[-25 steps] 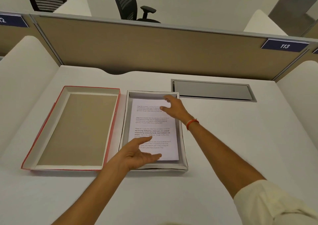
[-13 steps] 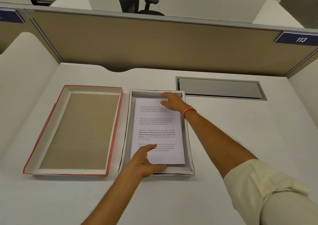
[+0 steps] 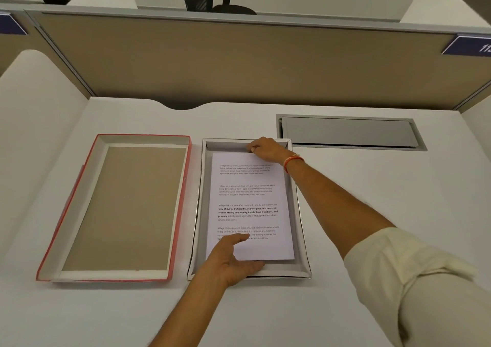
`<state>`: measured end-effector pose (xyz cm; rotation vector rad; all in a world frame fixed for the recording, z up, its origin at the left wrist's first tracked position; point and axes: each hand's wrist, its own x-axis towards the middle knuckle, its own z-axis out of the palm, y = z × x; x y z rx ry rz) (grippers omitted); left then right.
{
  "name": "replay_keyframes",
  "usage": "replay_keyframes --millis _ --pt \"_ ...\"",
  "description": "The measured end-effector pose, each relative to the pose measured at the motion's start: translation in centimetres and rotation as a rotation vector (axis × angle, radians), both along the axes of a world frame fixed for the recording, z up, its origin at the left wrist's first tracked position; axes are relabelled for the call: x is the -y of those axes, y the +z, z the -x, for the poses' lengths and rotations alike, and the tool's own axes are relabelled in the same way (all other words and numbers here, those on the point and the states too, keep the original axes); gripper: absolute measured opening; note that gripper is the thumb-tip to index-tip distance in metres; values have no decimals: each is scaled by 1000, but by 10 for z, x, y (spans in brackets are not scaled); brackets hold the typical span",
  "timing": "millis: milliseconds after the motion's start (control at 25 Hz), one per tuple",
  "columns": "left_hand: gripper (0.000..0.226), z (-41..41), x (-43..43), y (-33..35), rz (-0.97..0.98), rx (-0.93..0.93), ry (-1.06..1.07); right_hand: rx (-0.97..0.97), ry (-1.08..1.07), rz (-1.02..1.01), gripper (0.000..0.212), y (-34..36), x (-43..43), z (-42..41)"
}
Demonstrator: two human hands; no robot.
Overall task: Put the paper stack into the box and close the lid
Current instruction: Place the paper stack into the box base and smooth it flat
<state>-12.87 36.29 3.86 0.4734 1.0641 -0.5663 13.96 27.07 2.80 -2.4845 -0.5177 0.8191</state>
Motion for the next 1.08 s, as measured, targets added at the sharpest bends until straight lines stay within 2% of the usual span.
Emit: replay_keyframes --millis 200,840,1080 --pt "33 -2 -2 -1 20 -4 4 -2 45 43 39 -5 -3 0" --pt "28 -8 -7 -2 18 -19 -7 53 43 40 39 -8 -6 6" --pt "35 -3 -8 -7 23 12 4 58 57 24 38 -6 -4 9"
